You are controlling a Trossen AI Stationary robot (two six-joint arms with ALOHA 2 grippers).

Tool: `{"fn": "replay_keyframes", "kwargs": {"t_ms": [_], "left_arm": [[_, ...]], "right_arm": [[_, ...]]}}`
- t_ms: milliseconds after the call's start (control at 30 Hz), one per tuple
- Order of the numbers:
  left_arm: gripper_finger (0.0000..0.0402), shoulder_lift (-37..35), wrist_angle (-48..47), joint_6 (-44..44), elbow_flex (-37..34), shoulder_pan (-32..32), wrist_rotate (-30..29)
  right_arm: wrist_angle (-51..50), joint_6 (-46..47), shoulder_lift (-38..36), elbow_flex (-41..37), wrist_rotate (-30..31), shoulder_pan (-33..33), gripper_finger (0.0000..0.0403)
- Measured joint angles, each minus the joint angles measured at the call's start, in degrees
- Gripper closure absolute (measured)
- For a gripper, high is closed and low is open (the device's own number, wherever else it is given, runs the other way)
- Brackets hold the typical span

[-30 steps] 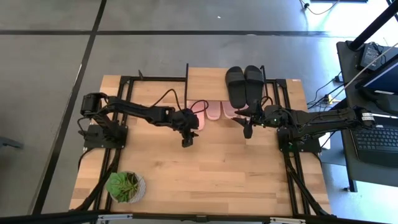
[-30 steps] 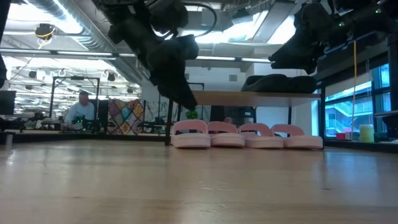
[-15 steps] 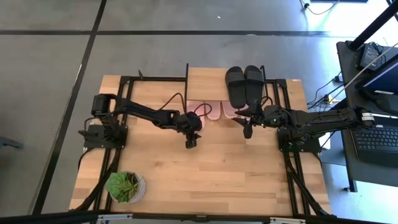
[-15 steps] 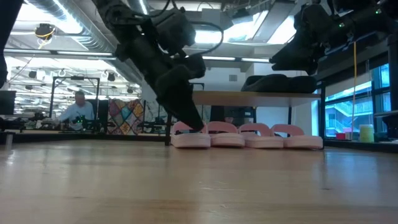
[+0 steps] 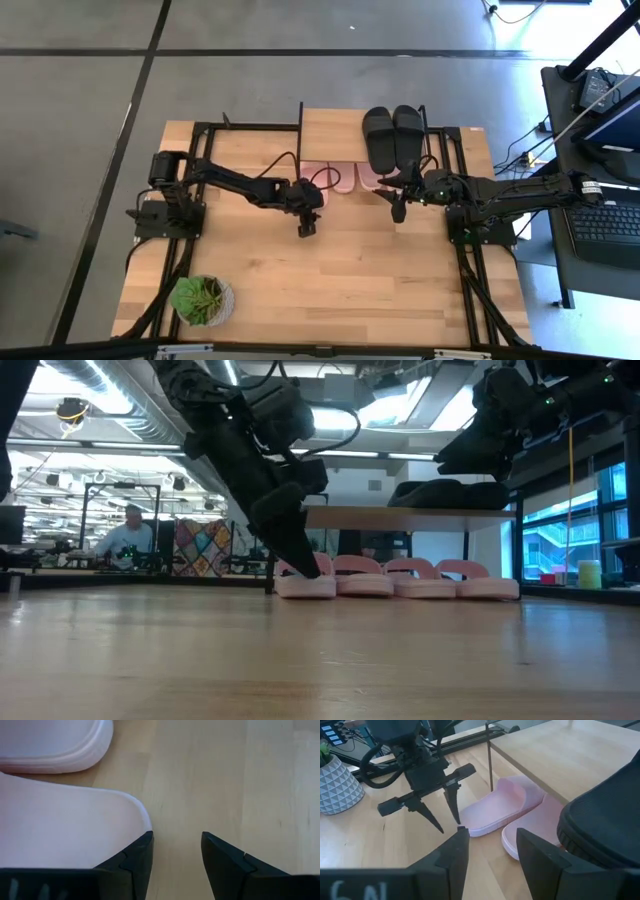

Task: Pick and place slides into the shelf
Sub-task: Put the pink slipper under the shelf

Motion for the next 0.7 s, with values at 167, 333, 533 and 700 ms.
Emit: {"fn": "replay_keyframes", "kwargs": {"t_ms": [167,333,533,700], "left_arm": [[0.0244,0.0,0.11,-1.06,0.0,0.21,2.28],[0.0244,0.0,-0.14,-1.25,0.0,-0.23,2.31],[0.0244,0.0,-0.15,-1.25,0.0,-0.01,-0.71],[0.0244,0.0,-0.15,-0.89,0.0,1.06,-3.61]], "right_arm": [[0.0,-0.11,0.0,0.0,0.0,0.0,0.0237],[-0.02,-0.11,0.0,0.0,-0.02,0.01,0.0237],[-0.01,-0.11,0.0,0.0,-0.02,0.01,0.0237],[0.0,-0.11,0.0,0.0,-0.02,0.0,0.0237]]}}
